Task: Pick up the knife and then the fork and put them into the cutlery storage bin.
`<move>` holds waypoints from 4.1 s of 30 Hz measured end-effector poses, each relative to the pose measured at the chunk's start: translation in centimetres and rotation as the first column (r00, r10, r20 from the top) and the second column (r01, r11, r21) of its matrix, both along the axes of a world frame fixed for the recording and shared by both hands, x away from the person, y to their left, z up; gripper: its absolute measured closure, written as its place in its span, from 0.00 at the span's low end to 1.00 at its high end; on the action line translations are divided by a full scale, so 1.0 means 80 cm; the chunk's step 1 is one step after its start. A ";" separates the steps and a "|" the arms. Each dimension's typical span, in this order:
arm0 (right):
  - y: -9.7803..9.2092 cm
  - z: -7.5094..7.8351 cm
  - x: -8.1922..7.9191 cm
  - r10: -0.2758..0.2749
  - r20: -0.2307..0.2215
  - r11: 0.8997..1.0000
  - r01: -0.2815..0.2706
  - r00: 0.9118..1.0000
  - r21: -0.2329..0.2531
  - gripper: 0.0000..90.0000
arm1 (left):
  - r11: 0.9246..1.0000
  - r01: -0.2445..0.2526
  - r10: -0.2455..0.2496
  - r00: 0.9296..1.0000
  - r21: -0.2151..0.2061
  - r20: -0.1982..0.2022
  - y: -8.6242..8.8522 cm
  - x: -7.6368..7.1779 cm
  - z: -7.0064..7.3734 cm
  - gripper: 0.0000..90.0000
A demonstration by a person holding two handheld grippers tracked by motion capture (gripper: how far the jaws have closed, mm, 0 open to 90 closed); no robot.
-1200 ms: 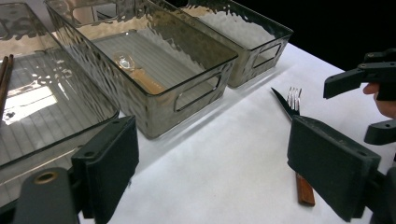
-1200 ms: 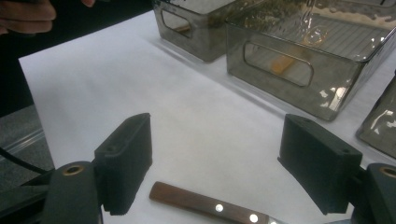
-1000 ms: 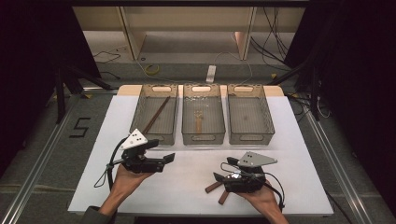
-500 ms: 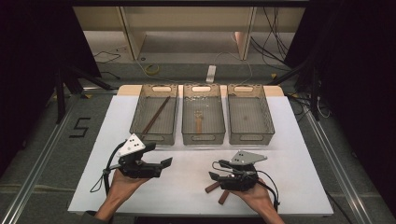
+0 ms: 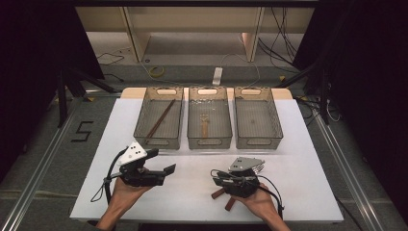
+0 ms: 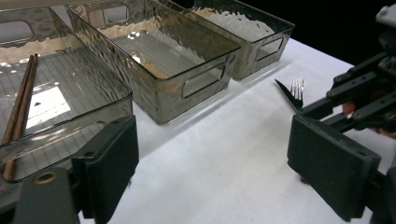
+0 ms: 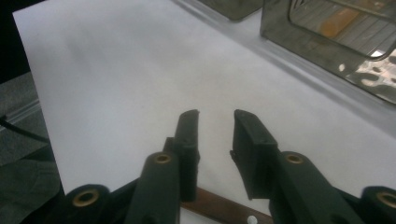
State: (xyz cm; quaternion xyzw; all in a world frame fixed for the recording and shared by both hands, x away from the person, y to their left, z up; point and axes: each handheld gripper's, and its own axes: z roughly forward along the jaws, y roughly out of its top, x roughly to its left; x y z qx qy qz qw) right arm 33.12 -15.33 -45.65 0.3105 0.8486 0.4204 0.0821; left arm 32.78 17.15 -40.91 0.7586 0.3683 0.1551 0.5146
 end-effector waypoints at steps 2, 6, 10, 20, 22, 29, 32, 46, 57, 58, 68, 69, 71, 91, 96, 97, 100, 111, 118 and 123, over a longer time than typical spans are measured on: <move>0.004 -0.003 0.001 0.004 -0.006 1.000 -0.004 1.000 -0.022 0.86 | 1.000 -0.001 0.001 1.000 -0.003 0.000 0.001 0.000 0.000 0.18; 0.012 -0.009 0.003 0.013 -0.021 0.998 -0.014 1.000 -0.054 0.94 | 1.000 0.001 -0.001 1.000 0.004 -0.003 0.000 0.000 -0.002 0.18; 0.020 -0.016 0.004 0.021 -0.024 0.997 -0.022 1.000 -0.079 0.99 | 1.000 0.006 -0.006 1.000 -0.002 -0.004 -0.001 -0.001 -0.001 0.18; 0.034 -0.035 0.001 0.054 -0.092 0.984 -0.069 0.994 -0.166 1.00 | 1.000 0.016 -0.016 1.000 0.016 0.004 -0.003 -0.003 -0.001 0.18; 0.033 -0.034 0.002 0.056 -0.103 0.983 -0.073 0.993 -0.167 1.00 | 1.000 0.015 -0.015 1.000 0.020 0.005 -0.003 -0.003 -0.001 0.18; 0.028 -0.032 0.000 0.072 -0.126 0.979 -0.094 0.989 -0.178 1.00 | 1.000 0.012 -0.012 1.000 0.026 0.007 -0.003 -0.003 -0.001 0.18; 0.024 -0.030 -0.002 0.078 -0.150 0.977 -0.106 0.986 -0.185 1.00 | 1.000 0.010 -0.011 1.000 0.027 0.009 -0.003 -0.003 -0.001 0.18; -0.010 -0.022 -0.017 0.084 -0.221 0.963 -0.136 0.972 -0.233 1.00 | 1.000 0.000 0.000 1.000 0.025 0.009 -0.002 -0.003 -0.001 0.18; -0.052 -0.018 -0.020 0.026 -0.235 0.963 -0.087 0.972 -0.255 1.00 | 1.000 -0.001 0.001 1.000 0.023 0.012 -0.002 -0.003 -0.001 0.18; -0.055 -0.018 -0.019 0.023 -0.232 0.964 -0.083 0.973 -0.254 1.00 | 1.000 -0.001 0.001 1.000 0.025 0.013 -0.002 -0.003 -0.001 0.18; -0.065 -0.016 -0.015 0.010 -0.222 0.958 -0.073 0.975 -0.276 1.00 | 1.000 -0.006 0.006 1.000 0.013 0.026 0.000 -0.004 0.001 0.18; -0.065 -0.016 -0.015 0.005 -0.218 0.958 -0.068 0.976 -0.280 1.00 | 1.000 -0.008 0.008 1.000 0.012 0.025 0.000 -0.004 0.001 0.18; -0.067 -0.015 -0.014 0.000 -0.219 0.956 -0.064 0.976 -0.286 1.00 | 1.000 -0.008 0.007 1.000 0.014 0.026 0.000 -0.004 0.001 0.18; -0.080 0.022 0.003 0.012 -0.126 0.978 -0.037 0.992 -0.203 0.42 | 1.000 -0.020 0.020 0.999 0.002 0.042 0.002 -0.006 0.002 0.18; -0.083 0.029 0.012 0.004 -0.119 0.978 -0.029 0.993 -0.207 0.26 | 1.000 -0.022 0.022 0.999 0.001 0.049 0.002 -0.007 0.002 0.18; -0.084 0.029 0.015 0.003 -0.119 0.979 -0.028 0.993 -0.204 0.25 | 1.000 -0.023 0.023 0.999 0.001 0.049 0.002 -0.007 0.002 0.18; -0.086 0.029 0.020 0.003 -0.122 0.977 -0.028 0.993 -0.211 0.27 | 1.000 -0.025 0.025 0.998 0.002 0.050 0.003 -0.007 0.002 0.18; -0.085 0.018 0.038 -0.015 -0.111 0.934 -0.026 0.994 -0.357 0.40 | 1.000 -0.027 0.027 0.998 0.002 0.049 0.003 -0.007 0.002 0.18; -0.076 0.006 0.043 0.003 -0.134 0.904 -0.060 0.991 -0.424 0.55 | 1.000 -0.029 0.028 0.998 0.002 0.051 0.004 -0.007 0.002 0.18; -0.072 0.000 0.045 0.014 -0.153 0.889 -0.082 0.988 -0.451 0.63 | 1.000 -0.028 0.027 0.998 0.004 0.052 0.004 -0.007 0.003 0.18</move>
